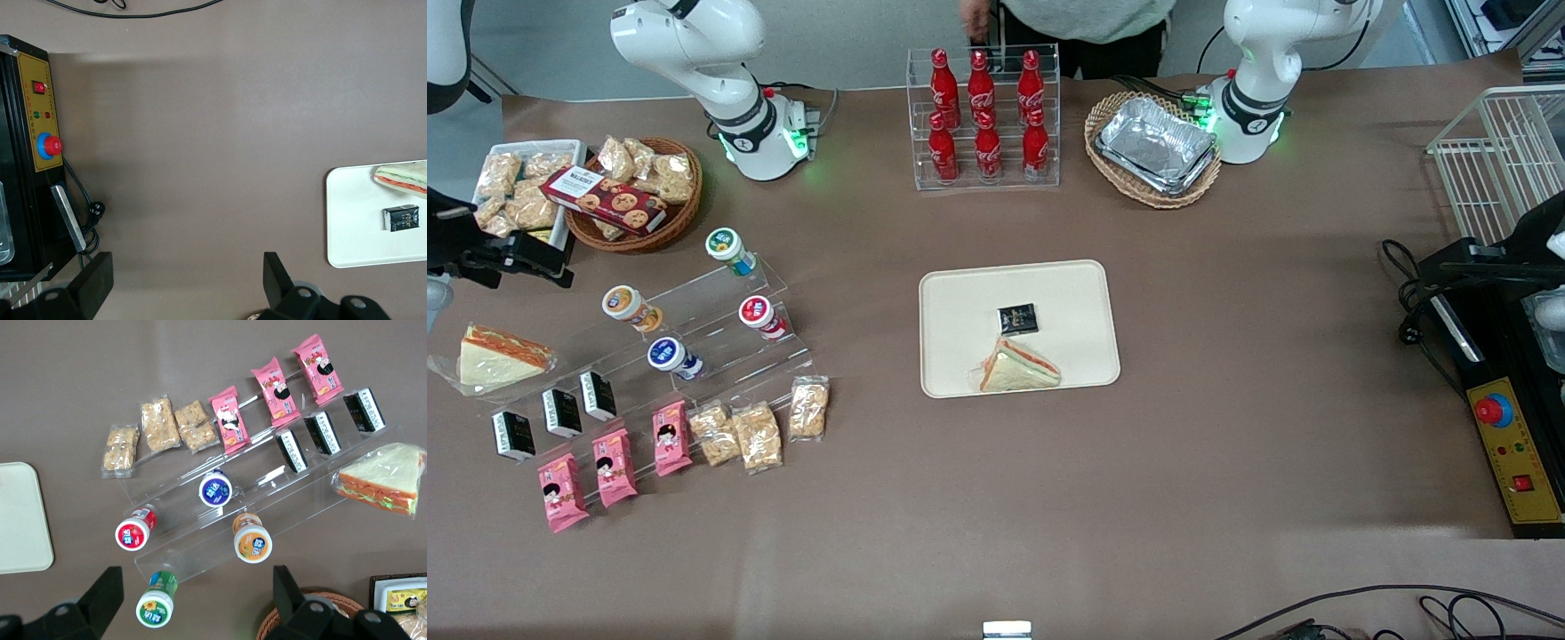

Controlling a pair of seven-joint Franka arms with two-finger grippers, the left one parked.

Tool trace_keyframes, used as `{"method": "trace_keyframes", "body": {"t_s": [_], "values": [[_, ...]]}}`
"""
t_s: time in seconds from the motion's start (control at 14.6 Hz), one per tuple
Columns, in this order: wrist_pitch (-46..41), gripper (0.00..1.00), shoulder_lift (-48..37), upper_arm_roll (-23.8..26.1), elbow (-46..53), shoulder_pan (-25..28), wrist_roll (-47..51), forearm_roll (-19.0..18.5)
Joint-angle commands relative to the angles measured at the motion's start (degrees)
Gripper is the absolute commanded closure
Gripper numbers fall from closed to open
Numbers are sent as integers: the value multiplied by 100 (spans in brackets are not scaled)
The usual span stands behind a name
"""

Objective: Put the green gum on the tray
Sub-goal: 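Move the right gripper over the green-labelled yogurt bottle on the rack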

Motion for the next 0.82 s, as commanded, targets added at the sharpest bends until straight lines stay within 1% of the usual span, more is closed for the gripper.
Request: {"method": "trace_keyframes", "body": {"t_s": [0.0,0.34,0.48,0.68,0.75], "values": [[-118,0,183,25,329,-16,-45,28],[-154,0,157,77,215,28,-36,72],[-137,0,-324,374,-371,11,191,134],[-189,0,-1255,911,-1268,-16,1034,134],[-119,0,-1572,982,-1645,-16,1071,134]]}}
